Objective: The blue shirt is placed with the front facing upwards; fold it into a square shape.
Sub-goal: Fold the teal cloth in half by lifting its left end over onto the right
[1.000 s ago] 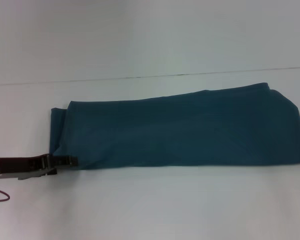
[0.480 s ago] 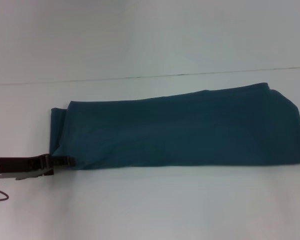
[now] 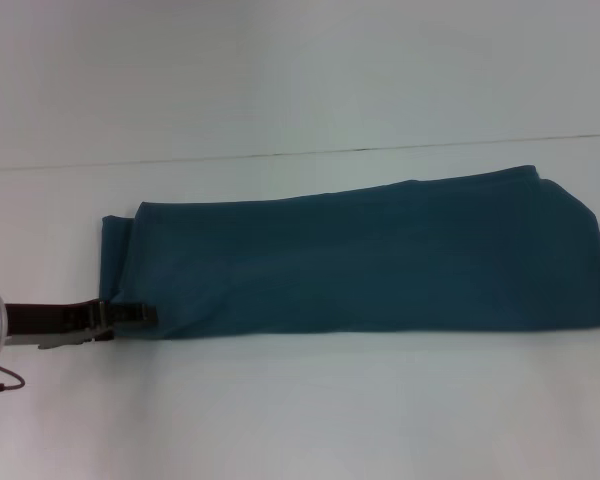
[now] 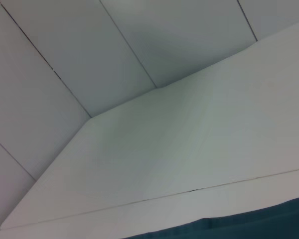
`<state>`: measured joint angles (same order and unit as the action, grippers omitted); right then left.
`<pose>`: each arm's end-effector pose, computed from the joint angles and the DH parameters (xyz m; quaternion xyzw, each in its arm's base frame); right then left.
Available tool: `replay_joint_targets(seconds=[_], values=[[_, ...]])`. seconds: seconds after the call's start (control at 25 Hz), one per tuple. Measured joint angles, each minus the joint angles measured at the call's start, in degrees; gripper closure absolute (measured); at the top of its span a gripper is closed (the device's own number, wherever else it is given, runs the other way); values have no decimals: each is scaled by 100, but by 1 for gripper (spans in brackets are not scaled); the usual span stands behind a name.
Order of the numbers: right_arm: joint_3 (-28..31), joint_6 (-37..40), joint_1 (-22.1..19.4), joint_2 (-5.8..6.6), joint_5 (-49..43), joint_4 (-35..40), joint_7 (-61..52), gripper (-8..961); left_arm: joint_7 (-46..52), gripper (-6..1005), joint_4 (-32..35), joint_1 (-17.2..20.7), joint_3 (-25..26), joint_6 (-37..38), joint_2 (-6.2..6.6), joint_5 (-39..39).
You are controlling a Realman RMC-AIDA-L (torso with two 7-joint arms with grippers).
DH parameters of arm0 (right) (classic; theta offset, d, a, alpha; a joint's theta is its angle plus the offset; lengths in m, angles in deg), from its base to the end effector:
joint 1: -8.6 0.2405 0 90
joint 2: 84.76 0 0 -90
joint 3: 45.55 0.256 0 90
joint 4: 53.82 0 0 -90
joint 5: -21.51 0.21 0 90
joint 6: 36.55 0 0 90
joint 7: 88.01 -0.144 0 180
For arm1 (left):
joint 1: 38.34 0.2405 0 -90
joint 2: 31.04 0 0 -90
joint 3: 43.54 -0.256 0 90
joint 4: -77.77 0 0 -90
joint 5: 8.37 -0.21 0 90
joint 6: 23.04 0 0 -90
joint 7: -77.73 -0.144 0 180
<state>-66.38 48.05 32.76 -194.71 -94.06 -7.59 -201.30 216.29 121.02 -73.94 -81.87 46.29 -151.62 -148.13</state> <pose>0.3440 0.3330 0.1461 -0.7590 0.4887 0.3002 0.3083 -0.2957 0.3748 0.0014 -0.7514 -0.6169 -0.1044 0.2095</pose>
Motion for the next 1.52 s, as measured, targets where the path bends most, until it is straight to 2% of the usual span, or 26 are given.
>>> replay_joint_targets(seconds=[1.52], values=[[9, -51, 0, 2, -27, -9, 44, 933, 136, 207, -36, -240, -25, -102, 21, -209]])
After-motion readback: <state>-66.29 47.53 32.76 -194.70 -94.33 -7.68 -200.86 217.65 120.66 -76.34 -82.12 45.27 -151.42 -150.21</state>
